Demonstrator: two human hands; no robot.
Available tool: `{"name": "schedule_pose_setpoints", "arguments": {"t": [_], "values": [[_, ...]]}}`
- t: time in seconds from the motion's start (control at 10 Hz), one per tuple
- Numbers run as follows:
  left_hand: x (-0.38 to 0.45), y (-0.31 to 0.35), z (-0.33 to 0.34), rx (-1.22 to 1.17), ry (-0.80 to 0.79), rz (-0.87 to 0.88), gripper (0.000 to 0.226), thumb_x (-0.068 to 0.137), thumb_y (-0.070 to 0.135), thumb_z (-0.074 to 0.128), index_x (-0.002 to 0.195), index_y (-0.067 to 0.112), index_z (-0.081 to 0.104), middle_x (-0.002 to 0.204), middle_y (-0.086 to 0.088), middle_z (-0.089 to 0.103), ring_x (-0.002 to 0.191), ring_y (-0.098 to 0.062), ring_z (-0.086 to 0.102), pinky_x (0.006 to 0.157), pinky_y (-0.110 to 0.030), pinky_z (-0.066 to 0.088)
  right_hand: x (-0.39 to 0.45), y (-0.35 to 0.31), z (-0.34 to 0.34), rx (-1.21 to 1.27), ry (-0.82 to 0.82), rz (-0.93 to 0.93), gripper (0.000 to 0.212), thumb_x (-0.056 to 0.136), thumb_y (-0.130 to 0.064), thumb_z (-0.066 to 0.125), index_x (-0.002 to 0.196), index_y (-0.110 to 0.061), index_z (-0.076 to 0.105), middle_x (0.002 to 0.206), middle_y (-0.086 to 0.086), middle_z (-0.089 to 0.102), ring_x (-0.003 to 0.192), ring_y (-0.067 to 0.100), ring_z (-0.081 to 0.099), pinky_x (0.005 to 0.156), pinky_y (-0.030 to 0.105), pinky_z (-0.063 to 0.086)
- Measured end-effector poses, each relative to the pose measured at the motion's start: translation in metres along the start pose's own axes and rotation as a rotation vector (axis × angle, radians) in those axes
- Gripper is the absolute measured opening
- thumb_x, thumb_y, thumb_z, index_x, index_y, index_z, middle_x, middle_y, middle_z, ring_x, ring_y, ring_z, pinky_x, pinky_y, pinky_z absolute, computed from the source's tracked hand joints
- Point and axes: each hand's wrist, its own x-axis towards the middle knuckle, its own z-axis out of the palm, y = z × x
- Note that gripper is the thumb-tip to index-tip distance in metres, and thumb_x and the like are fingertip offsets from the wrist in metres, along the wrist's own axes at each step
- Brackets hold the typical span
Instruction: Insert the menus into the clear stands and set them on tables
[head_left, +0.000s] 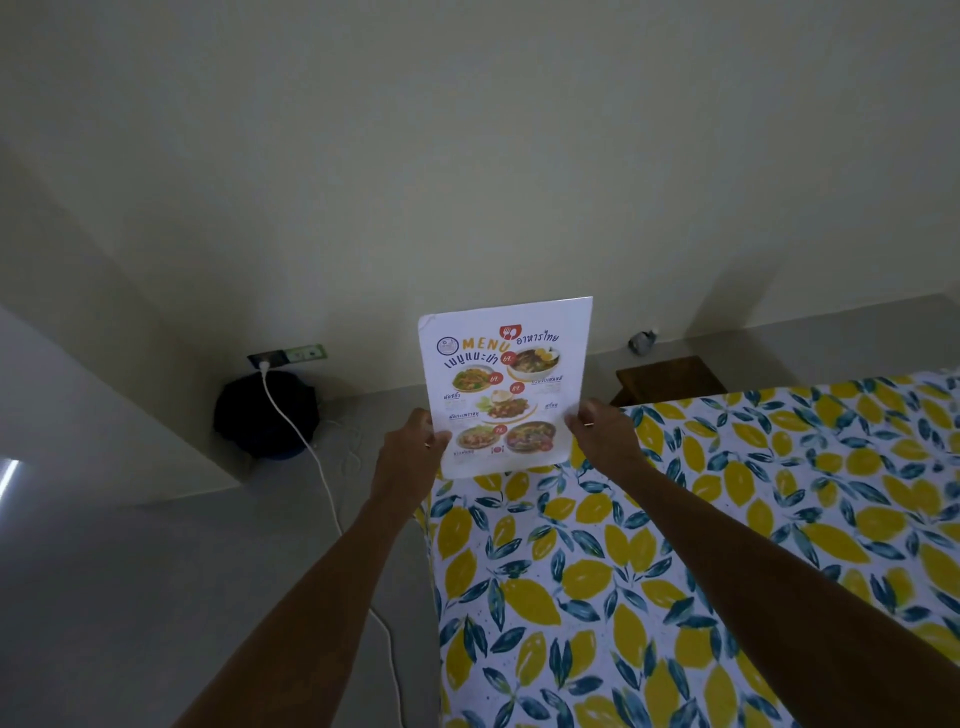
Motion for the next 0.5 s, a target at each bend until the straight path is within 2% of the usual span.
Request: {"name": "schedule_pose_setpoints", "arguments": {"t": [0.1, 0.3, 0.4, 0.5], "values": [[-0.002, 0.002, -0.001, -0.003, -0.007, -0.028, 0.028, 0.089, 0.033, 0.063, 0.105, 0.012, 0.054, 0.103, -0.011, 0.074, 0.084, -0.028, 0.071, 0.068, -0.04, 0.058, -0.003, 0.001, 0.0, 0.034, 0.006, 0.011, 0.025, 0.093, -0.028, 0.058, 0.095, -0.004, 0.064, 0.094, 0.018, 0.07, 0.09, 0.035, 0.065, 0.076, 0.038, 0.048], [-0.01, 0.014, -0.002, -0.023, -0.022, -0.096, 0.039, 0.088, 0.035, 0.065, 0.115, 0.011, 0.052, 0.113, -0.012, 0.07, 0.094, -0.029, 0.069, 0.076, -0.038, 0.055, -0.013, -0.003, -0.017, 0.097, -0.048, 0.007, 0.028, 0.094, -0.026, 0.057, 0.113, -0.007, 0.065, 0.11, 0.015, 0.07, 0.105, 0.031, 0.063, 0.084, 0.034, 0.046], [-0.012, 0.019, 0.001, -0.012, -0.034, -0.119, 0.043, 0.087, 0.038, 0.064, 0.118, 0.012, 0.05, 0.115, -0.011, 0.068, 0.096, -0.029, 0.067, 0.079, -0.041, 0.055, -0.017, -0.005, -0.028, 0.155, -0.076, -0.031, 0.029, 0.096, -0.025, 0.055, 0.117, -0.007, 0.063, 0.115, 0.013, 0.068, 0.107, 0.03, 0.062, 0.083, 0.03, 0.042], [-0.01, 0.023, 0.004, 0.04, -0.002, -0.118, 0.045, 0.086, 0.041, 0.064, 0.118, 0.013, 0.05, 0.115, -0.011, 0.067, 0.098, -0.03, 0.066, 0.08, -0.043, 0.055, -0.017, -0.01, -0.036, 0.174, -0.076, -0.022, 0.03, 0.096, -0.028, 0.054, 0.116, -0.008, 0.063, 0.116, 0.013, 0.069, 0.1, 0.031, 0.065, 0.083, 0.032, 0.044]]}}
